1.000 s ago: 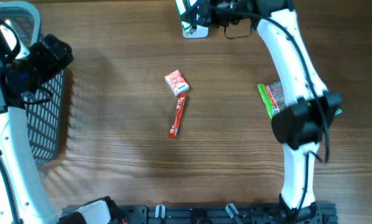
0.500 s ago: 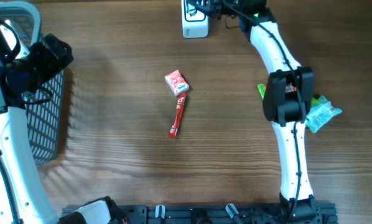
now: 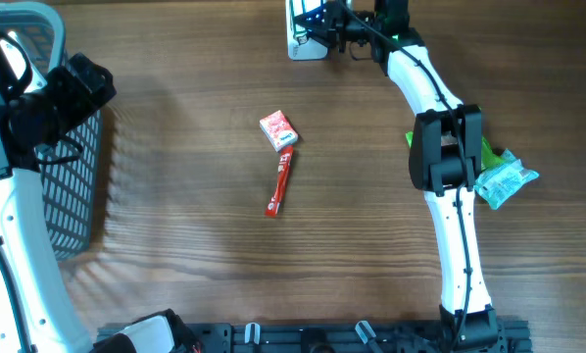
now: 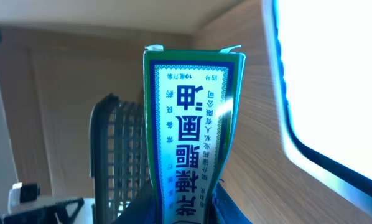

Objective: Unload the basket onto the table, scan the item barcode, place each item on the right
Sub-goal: 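Hold the green box in front of the white scanner, then lower the green box onto the table beside the green bag and release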

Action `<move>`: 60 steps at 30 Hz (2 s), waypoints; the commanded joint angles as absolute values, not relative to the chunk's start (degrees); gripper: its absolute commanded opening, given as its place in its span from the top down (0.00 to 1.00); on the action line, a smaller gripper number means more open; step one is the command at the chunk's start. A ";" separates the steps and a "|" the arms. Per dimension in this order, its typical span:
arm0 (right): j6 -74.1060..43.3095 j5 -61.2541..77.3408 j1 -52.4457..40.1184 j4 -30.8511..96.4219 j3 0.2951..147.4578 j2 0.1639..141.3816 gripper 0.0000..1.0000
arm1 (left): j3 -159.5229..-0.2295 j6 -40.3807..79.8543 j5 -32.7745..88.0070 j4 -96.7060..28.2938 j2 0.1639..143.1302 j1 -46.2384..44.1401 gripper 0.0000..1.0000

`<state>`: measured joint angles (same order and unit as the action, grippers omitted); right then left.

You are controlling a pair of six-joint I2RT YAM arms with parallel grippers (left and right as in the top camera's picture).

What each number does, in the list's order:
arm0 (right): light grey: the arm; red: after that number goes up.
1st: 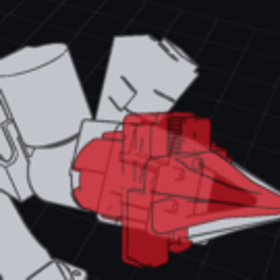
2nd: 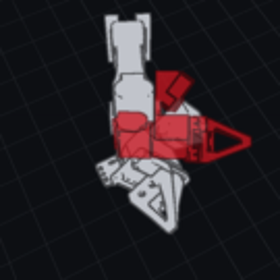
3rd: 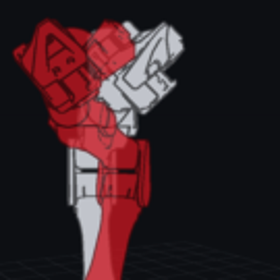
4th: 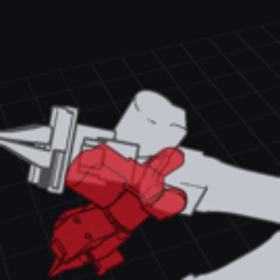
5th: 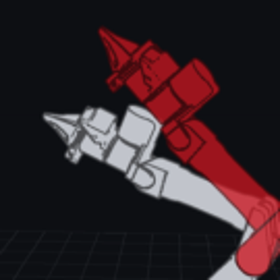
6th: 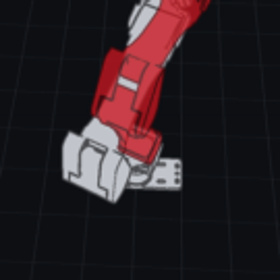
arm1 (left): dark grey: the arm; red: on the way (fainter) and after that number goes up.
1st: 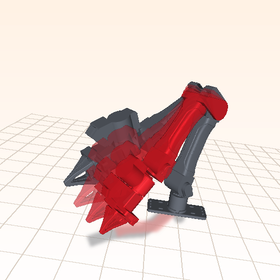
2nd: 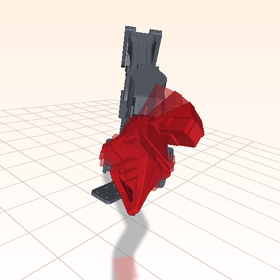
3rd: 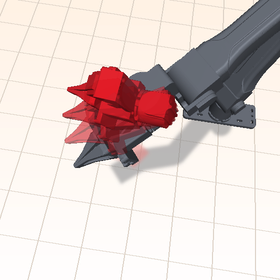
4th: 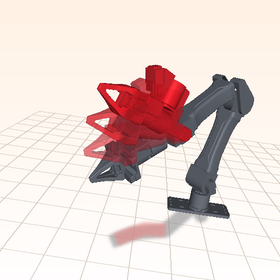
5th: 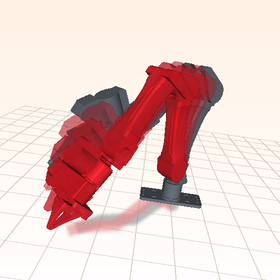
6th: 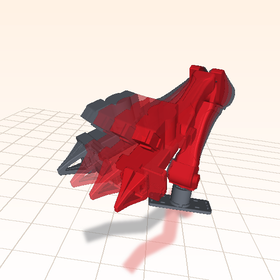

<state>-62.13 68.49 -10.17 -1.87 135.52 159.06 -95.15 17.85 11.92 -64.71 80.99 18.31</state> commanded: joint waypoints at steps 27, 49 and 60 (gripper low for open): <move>-11.81 33.17 -7.40 65.25 136.51 123.74 0.86 | -95.64 16.91 12.60 -64.60 80.95 18.11 0.00; -0.58 8.34 -7.27 75.99 95.48 118.98 0.81 | -95.64 16.91 12.60 -64.60 80.95 18.11 0.00; -1.43 6.63 -7.22 73.14 94.96 118.28 0.00 | -95.64 16.91 12.60 -64.60 80.95 18.11 0.00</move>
<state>-1.19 5.91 -7.29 71.29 89.32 118.83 -95.15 17.85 11.92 -64.75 80.99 18.31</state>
